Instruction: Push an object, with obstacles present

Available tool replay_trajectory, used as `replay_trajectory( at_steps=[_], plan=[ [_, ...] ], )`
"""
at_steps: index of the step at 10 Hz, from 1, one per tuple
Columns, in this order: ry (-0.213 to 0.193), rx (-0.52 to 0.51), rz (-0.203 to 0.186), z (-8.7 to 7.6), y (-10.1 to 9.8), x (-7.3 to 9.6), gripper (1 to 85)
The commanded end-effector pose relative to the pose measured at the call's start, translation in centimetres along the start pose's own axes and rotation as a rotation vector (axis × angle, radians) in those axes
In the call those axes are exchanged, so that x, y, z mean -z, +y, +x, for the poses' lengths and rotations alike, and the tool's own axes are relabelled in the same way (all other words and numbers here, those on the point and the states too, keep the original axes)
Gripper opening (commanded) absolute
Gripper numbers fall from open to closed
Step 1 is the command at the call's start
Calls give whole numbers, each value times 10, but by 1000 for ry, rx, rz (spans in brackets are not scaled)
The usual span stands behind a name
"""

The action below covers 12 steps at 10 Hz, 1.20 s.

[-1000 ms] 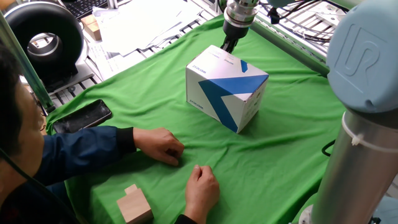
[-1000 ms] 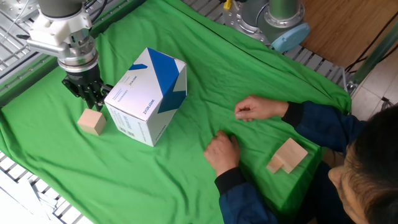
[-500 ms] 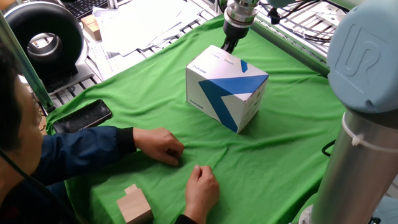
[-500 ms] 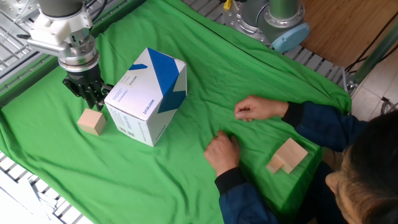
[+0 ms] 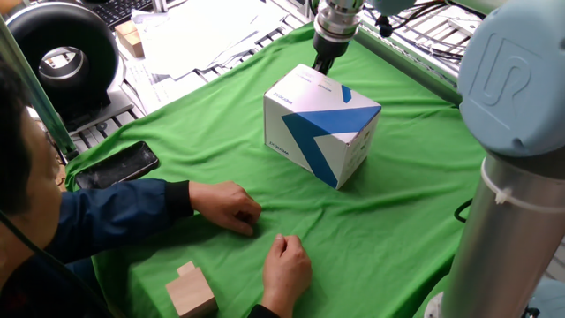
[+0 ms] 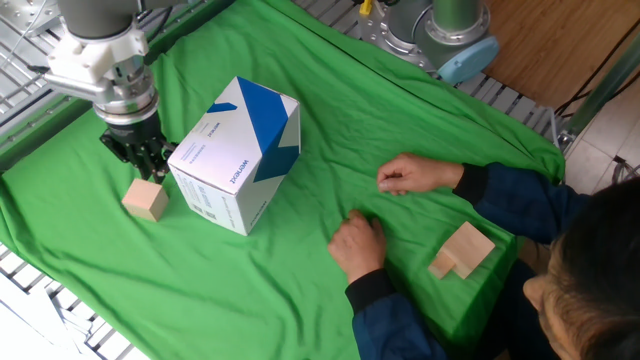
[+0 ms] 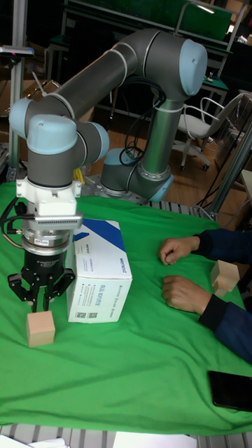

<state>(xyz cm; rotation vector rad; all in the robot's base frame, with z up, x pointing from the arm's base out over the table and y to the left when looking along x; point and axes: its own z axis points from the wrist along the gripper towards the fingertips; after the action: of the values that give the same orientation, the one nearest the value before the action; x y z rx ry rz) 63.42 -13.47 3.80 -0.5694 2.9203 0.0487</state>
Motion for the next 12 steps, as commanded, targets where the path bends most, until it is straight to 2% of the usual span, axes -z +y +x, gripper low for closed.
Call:
replay_trajectory(
  at_steps=[1, 6, 9, 11, 12],
  plan=[
    [-24, 0, 9, -31, 4, -2, 263],
    [-33, 8, 3, -54, 15, 1, 260],
    [-33, 22, 19, -67, 18, 4, 257],
    [-34, 96, 29, -67, 15, 7, 253],
    [-32, 180, 54, -65, 6, 13, 247]
  ],
)
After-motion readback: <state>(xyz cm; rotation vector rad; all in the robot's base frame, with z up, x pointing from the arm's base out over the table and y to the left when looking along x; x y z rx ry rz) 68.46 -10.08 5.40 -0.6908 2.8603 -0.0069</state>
